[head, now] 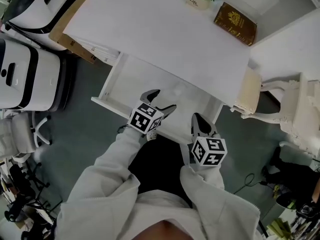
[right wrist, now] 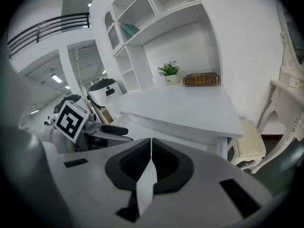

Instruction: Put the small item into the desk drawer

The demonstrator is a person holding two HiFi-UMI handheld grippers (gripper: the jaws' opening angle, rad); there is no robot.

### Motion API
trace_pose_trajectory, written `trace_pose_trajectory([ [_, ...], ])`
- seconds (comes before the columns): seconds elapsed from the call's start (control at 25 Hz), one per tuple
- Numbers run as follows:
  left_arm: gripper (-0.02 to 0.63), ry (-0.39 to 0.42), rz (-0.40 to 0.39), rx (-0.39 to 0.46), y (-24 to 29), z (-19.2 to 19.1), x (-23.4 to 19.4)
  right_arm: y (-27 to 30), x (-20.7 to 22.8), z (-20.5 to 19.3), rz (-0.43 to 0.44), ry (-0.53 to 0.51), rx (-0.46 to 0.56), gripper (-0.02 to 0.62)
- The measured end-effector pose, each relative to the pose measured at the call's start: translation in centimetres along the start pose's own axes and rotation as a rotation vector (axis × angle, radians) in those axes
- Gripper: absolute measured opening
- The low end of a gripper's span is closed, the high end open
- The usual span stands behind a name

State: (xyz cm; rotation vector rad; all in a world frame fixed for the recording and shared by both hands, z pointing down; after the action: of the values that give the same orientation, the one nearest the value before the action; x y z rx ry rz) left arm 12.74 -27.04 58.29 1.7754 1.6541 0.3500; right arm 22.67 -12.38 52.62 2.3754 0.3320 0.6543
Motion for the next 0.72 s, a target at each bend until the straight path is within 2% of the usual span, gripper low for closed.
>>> trace_pose_trajectory([
  [0.28, 0.388, -0.067, 0.055, 0.068, -4.9, -1.0, -0.5, -1.1, -2.4, 0.5, 0.026, -0.029, 0.025, 0.034],
  [0.52, 0.387, -0.173, 0.114, 0.184, -9.8, -0.8, -1.0, -2.8, -4.4, 2.1, 0.065, -0.013, 0.079, 0.034],
  [0.72, 0.387, -0.153, 0.166, 0.267, -13.3, 1.0, -1.0, -3.9, -5.4, 4.0, 0.095, -0.024, 0.127, 0.034],
])
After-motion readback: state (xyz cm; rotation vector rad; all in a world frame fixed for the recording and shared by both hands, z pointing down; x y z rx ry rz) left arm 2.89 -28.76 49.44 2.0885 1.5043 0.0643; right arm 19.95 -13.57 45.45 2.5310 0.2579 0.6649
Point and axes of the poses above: the fingertips, and each gripper's own axes: y forward along the fingers, x to its right, z out of its top, the point moved 6 cm from there along -y, backward along the fingers, and after that the axes turned 7 degrees about y, right-handed, at the moved point
